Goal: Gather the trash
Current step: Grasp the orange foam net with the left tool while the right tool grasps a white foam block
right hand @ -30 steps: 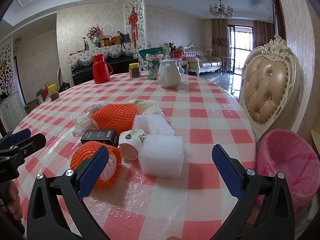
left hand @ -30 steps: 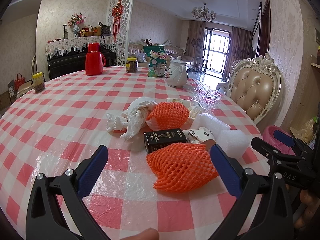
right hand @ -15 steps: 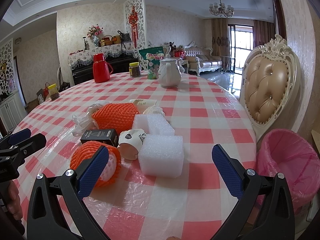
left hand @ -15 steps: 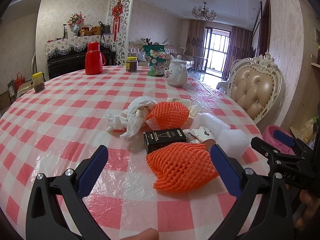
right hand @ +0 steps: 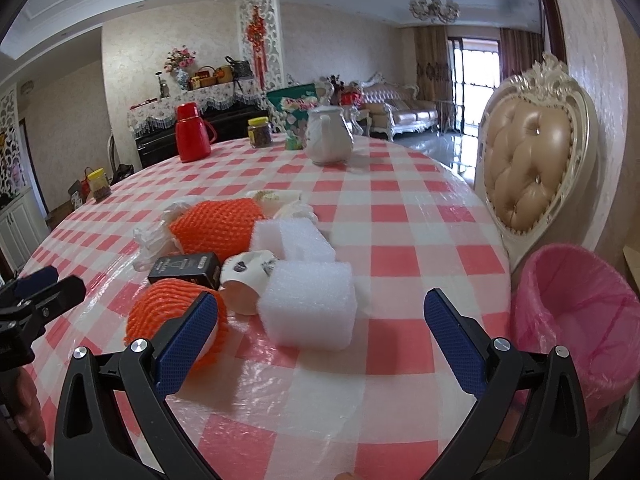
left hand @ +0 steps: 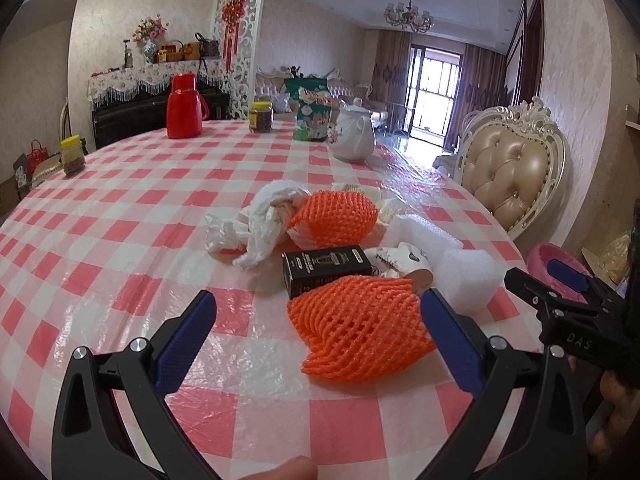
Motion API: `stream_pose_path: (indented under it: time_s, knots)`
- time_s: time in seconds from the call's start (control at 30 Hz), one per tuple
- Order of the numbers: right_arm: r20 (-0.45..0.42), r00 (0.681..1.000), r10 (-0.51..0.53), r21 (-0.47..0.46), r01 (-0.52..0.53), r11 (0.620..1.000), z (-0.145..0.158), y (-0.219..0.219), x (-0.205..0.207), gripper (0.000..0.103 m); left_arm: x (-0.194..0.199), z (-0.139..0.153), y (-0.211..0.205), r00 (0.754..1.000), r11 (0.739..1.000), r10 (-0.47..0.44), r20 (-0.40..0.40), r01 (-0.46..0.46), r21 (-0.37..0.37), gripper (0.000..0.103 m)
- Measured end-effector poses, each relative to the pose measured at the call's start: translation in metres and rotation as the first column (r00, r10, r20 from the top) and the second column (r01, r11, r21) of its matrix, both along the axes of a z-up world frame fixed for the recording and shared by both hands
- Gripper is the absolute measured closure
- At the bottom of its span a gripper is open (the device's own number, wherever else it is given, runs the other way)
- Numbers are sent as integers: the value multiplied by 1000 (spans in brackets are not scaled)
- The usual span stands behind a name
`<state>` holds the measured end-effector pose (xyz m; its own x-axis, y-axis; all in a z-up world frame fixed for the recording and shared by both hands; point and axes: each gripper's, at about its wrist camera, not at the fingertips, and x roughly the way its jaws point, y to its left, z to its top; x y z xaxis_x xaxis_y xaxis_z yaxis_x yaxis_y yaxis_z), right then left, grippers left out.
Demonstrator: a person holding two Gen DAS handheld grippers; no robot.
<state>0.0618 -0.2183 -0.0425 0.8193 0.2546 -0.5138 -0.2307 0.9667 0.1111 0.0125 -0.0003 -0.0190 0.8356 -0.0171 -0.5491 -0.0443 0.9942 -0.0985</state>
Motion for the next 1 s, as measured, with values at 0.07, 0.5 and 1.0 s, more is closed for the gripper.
stream_pose_path:
  time_s: [0.07,0.5,1.0]
  knots:
    - [-15,1000,-7,14,7,1000,-2,-5,4,6,3,-3,-1,1000,1000,-6,-17,6,-9,4]
    - [-85,996,-2,-18,1,1000,-11,-14,27,6,47,-28,-15,984,996,-65,-167,55,-66,5]
    - [-151,988,31,-58,-40,998,-12,1,48,6,71,-54,-20,942,978,-175,-286,132,-164,72]
